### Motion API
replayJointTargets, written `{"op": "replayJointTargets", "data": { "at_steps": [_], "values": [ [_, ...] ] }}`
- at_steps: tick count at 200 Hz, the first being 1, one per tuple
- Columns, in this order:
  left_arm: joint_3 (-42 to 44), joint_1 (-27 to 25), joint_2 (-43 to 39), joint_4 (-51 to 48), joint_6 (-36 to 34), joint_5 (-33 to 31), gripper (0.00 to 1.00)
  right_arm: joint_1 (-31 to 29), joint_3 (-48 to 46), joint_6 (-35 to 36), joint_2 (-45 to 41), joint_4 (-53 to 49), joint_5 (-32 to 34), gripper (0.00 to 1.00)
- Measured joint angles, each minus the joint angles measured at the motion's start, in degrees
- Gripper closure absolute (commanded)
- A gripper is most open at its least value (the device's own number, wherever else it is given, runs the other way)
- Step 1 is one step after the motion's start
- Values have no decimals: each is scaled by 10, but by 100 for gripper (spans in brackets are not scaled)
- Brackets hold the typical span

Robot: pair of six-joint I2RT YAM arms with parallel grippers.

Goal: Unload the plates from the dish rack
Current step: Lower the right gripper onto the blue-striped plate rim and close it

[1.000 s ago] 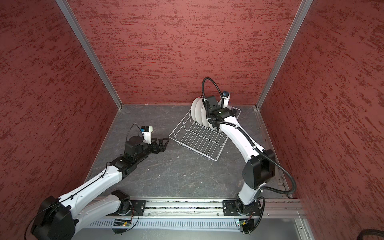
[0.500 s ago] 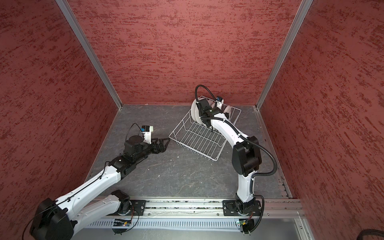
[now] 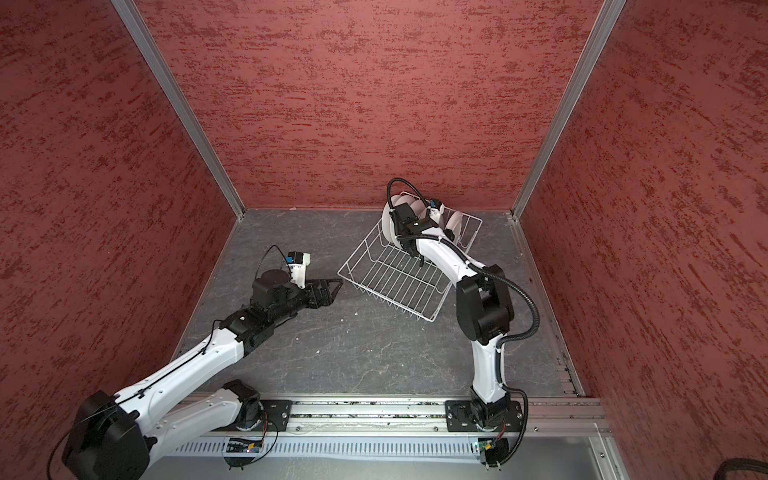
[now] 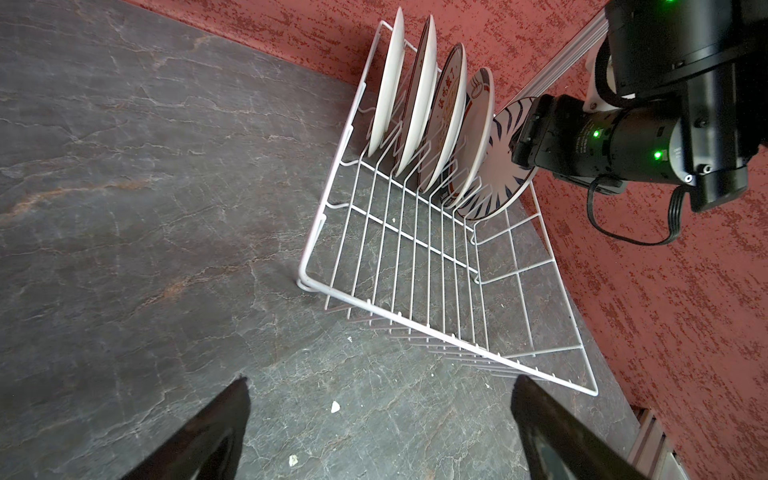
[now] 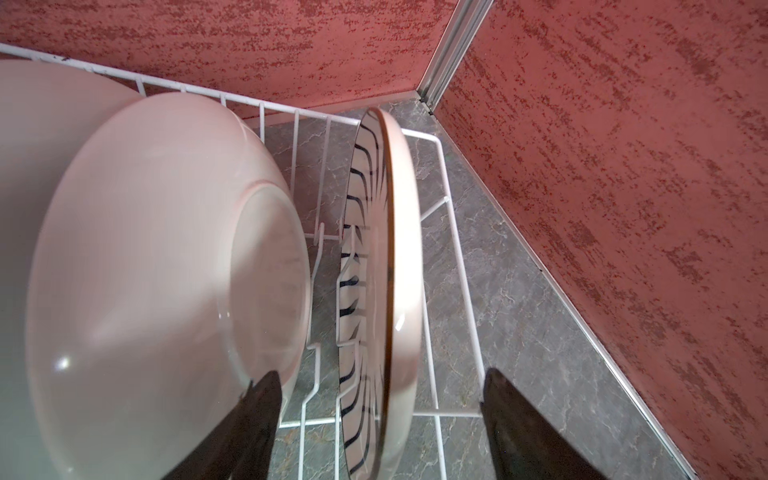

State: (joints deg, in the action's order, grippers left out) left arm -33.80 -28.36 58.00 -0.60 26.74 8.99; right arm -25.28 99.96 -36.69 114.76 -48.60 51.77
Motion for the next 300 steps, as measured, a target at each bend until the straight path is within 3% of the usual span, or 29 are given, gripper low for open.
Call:
{"op": "replayJointTargets", "data": {
  "at_steps": [67,124,300],
  "values": [
    [0,0,-1,-17,8,6,3,11,-29,-8,-6,36,10,41],
    [0,0,-33,-39,9,10,3,17,-50,1,-17,73,9,57],
    [0,0,-53,-93,-7,-29,3,17,-77,0,-24,122,56,80]
  ]
}}
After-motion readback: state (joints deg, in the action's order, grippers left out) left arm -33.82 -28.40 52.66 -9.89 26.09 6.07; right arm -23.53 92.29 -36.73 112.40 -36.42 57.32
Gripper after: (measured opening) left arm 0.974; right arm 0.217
